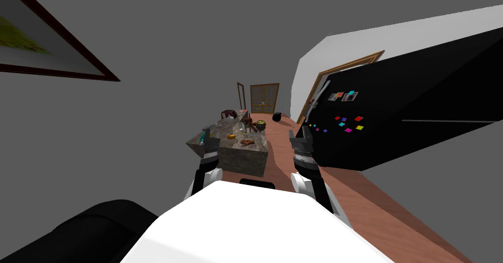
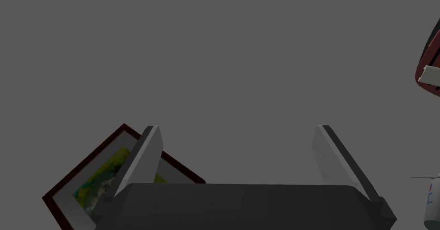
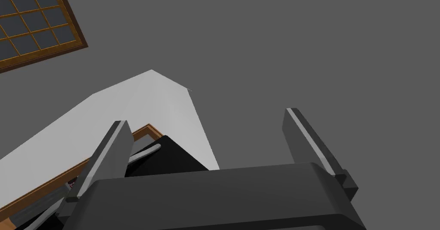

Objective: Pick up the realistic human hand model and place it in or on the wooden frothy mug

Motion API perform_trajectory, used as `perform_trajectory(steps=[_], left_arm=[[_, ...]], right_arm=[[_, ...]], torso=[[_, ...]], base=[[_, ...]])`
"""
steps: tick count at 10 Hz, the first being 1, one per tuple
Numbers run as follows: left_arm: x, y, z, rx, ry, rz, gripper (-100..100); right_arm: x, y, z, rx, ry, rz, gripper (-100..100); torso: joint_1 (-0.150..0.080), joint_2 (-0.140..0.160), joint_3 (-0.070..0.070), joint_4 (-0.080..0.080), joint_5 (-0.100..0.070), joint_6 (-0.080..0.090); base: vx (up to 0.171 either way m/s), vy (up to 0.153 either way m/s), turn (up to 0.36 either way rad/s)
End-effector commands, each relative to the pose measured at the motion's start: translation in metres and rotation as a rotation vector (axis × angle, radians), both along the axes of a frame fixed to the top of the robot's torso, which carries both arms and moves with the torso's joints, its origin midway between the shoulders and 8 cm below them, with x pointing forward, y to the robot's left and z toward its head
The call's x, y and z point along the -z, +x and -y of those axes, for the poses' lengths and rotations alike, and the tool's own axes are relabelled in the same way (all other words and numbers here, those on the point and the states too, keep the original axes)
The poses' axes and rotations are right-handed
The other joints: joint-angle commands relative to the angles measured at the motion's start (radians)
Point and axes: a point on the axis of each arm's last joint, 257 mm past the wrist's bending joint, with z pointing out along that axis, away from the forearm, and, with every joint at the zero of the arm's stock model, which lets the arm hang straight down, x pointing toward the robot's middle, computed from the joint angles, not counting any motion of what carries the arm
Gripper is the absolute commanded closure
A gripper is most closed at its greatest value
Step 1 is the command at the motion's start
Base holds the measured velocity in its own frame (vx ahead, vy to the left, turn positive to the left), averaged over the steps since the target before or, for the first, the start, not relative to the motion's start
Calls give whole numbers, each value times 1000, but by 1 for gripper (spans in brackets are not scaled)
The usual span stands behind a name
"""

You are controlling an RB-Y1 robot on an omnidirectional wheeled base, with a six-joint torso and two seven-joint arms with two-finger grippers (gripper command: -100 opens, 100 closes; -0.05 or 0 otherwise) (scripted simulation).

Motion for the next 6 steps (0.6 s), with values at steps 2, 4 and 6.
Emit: perform_trajectory(steps=[2, 4, 6], left_arm=[[5, 8, -1, 14, 64, -51, -100], [11, 14, -6, 12, 105, -99, -100], [20, 22, -16, 0, 139, -158, -100]], right_arm=[[0, 0, 0, 0, 0, 0, 0], [0, 0, 0, 0, 0, 0, 0], [0, 0, 0, 0, 0, 0, 0]], torso=[[-2, 2, 1, 0, 0, 0], [-4, 4, 2, 1, -1, 0], [-3, 6, 3, 1, -1, 0]], base=[[-41, -48, -35], [-72, -63, -31], [-84, -68, -50]])
